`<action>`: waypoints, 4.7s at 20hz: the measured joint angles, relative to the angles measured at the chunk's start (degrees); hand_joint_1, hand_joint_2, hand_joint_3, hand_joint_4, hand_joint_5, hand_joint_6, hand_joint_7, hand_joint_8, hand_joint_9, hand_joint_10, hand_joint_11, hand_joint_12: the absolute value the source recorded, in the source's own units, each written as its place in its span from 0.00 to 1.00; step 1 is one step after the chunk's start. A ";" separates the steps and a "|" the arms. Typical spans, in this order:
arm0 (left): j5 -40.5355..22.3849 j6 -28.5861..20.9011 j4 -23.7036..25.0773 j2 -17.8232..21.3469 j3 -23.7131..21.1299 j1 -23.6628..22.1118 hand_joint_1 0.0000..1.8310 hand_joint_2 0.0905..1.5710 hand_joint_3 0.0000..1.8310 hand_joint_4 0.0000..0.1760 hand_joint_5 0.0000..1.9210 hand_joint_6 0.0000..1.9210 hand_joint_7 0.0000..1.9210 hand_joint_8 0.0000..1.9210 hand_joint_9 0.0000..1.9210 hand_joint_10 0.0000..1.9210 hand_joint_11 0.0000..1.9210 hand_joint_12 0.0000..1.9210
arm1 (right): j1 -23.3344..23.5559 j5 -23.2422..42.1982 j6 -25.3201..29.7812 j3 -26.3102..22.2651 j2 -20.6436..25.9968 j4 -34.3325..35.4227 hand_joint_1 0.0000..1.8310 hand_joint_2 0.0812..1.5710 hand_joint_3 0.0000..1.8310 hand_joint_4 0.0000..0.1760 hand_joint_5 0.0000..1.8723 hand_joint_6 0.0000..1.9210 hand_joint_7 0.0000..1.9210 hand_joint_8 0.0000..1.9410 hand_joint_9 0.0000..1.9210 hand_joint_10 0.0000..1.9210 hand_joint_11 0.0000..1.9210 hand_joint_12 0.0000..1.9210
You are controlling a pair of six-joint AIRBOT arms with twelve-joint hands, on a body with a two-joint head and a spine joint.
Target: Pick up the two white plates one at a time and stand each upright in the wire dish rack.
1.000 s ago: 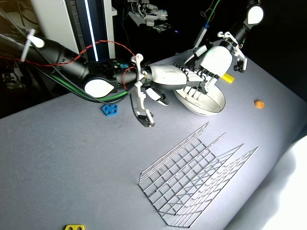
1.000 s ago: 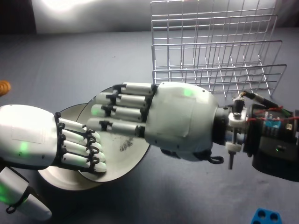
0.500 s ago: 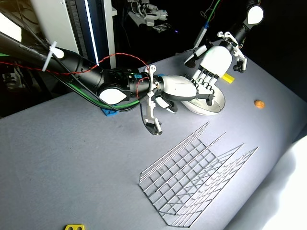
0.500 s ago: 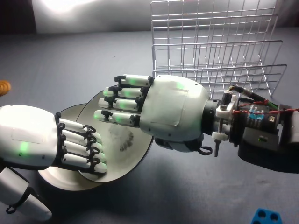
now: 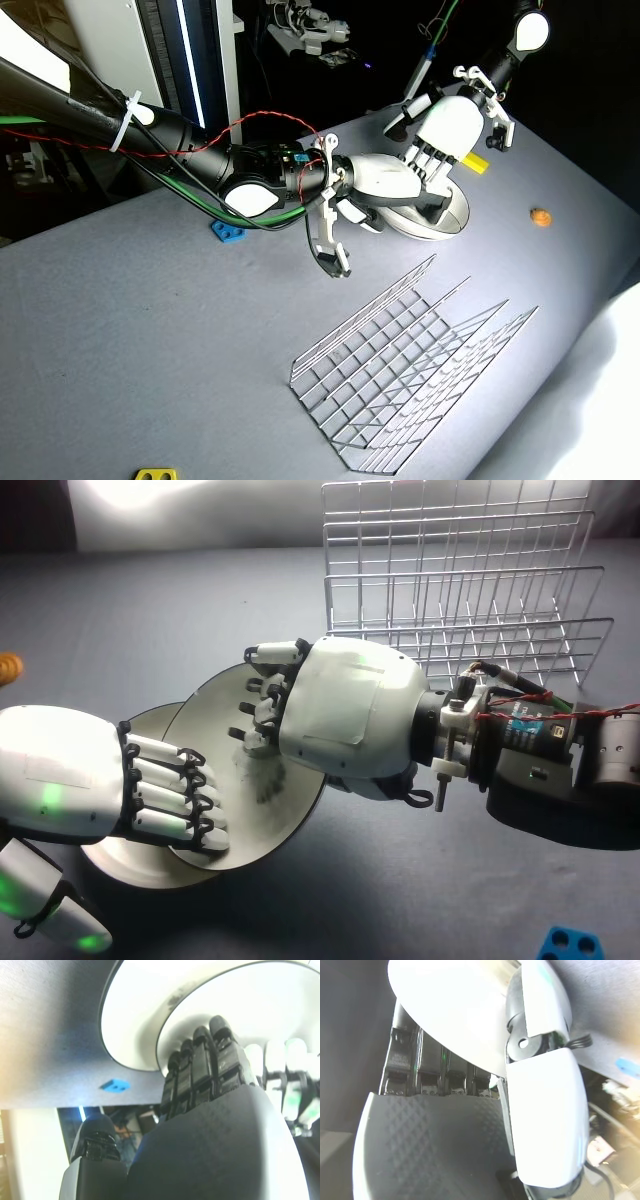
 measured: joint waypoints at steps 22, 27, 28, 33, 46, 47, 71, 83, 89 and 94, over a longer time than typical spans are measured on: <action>-1.33 -4.68 3.37 3.45 2.54 -7.06 0.00 0.75 0.00 0.00 0.11 0.00 0.10 0.00 0.09 0.00 0.00 0.18 | -0.13 3.28 0.00 -0.02 -0.04 -0.11 0.65 0.72 0.00 0.15 0.46 0.62 0.49 0.54 0.55 0.22 0.36 0.66; -3.76 -5.66 3.23 4.15 4.72 -8.37 0.00 0.75 0.00 0.00 0.13 0.00 0.12 0.00 0.10 0.00 0.00 0.22 | 0.02 3.13 0.00 -1.14 0.79 0.11 0.64 0.74 0.00 0.13 0.44 0.65 0.47 0.57 0.54 0.23 0.35 0.67; -3.82 -5.99 3.30 4.31 5.03 -8.37 0.00 0.75 0.00 0.00 0.12 0.00 0.12 0.00 0.10 0.00 0.00 0.21 | 0.02 3.06 0.00 -1.92 1.40 0.13 0.65 0.73 0.00 0.14 0.45 0.63 0.48 0.56 0.54 0.24 0.35 0.68; -5.20 -6.95 3.28 5.62 5.53 -9.35 0.00 0.76 0.00 0.00 0.13 0.00 0.12 0.00 0.10 0.00 0.00 0.22 | 1.09 2.78 0.04 -5.84 4.39 0.31 0.65 0.73 0.00 0.16 0.47 0.61 0.48 0.55 0.53 0.25 0.35 0.68; -5.31 -10.36 5.68 5.07 9.51 -11.39 0.00 0.76 0.00 0.00 0.13 0.00 0.13 0.00 0.12 0.00 0.00 0.24 | 7.10 -1.95 1.49 -16.31 15.26 7.17 0.66 0.71 0.00 0.16 0.49 0.58 0.50 0.52 0.55 0.24 0.36 0.66; -5.35 -10.34 5.84 5.05 9.57 -11.41 0.00 0.76 0.00 0.00 0.13 0.00 0.13 0.00 0.12 0.00 0.00 0.24 | 7.28 -1.99 1.53 -16.46 15.56 7.39 0.66 0.71 0.00 0.16 0.49 0.58 0.50 0.52 0.55 0.24 0.36 0.66; -4.90 -12.48 10.54 5.42 7.58 -14.23 0.00 0.76 0.00 0.00 0.14 0.00 0.13 0.00 0.12 0.00 0.00 0.23 | 26.73 -18.99 36.50 -22.53 30.95 14.56 0.65 0.73 0.00 0.15 0.46 0.63 0.48 0.55 0.53 0.26 0.35 0.68; -6.19 -12.57 12.28 6.16 5.51 -14.58 0.00 0.76 0.00 0.00 0.13 0.00 0.13 0.00 0.11 0.00 0.00 0.21 | 27.50 -21.73 37.62 -16.59 32.30 28.50 0.65 0.72 0.00 0.12 0.46 0.62 0.49 0.53 0.54 0.22 0.35 0.67; -6.21 -12.57 12.26 5.31 5.70 -14.58 0.00 0.76 0.00 0.00 0.14 0.00 0.13 0.00 0.12 0.00 0.00 0.22 | 28.96 -22.05 35.45 -14.12 32.59 32.63 0.65 0.72 0.00 0.13 0.46 0.62 0.49 0.54 0.55 0.21 0.36 0.65; -6.14 -11.37 12.11 4.63 7.43 -13.27 0.00 0.76 0.00 0.00 0.15 0.00 0.15 0.00 0.13 0.00 0.00 0.25 | 28.96 -23.74 34.53 -12.35 33.09 34.34 0.65 0.72 0.00 0.14 0.47 0.61 0.49 0.54 0.55 0.21 0.36 0.65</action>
